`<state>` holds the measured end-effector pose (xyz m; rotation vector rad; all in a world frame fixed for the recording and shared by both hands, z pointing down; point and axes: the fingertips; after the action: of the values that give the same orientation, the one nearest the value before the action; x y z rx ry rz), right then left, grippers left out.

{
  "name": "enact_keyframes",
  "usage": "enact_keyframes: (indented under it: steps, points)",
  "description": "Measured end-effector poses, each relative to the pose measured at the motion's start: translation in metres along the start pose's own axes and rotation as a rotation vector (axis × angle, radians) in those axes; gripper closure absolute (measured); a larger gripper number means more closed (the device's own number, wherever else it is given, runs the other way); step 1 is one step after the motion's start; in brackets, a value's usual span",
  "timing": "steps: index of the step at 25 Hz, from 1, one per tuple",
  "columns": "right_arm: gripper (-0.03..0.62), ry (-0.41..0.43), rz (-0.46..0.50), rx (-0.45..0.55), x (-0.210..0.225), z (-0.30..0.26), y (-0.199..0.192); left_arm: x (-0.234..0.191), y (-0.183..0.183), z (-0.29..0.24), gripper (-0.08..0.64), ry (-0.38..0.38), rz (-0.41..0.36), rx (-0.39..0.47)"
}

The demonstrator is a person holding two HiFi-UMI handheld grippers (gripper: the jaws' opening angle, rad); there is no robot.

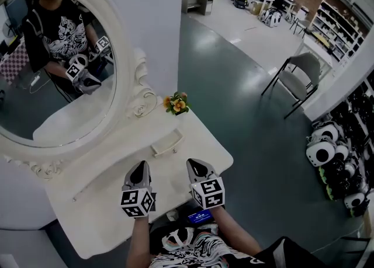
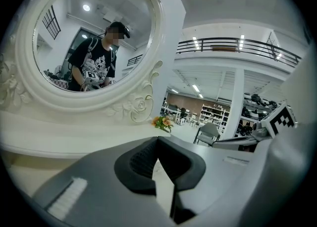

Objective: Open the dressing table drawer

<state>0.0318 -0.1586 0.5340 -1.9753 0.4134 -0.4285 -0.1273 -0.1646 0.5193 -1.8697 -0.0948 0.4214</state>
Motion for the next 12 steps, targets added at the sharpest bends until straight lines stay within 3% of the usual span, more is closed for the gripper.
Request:
enact_keyframes:
  steps: [12]
  points:
    - [0.592,0.0,-0.007,-0.012,0.0065,-0.0061,-0.0011,-0.0081,-0.0042,0.0006,0.558,0.014,0.014,-0.012]
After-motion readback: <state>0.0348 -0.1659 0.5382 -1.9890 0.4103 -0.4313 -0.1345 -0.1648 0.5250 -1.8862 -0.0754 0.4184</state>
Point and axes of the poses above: the fingertips, and each gripper's own axes: z backward along the fingers, x to its right, y out of its top, and after that the axes turned 2 degrees about y, right-handed
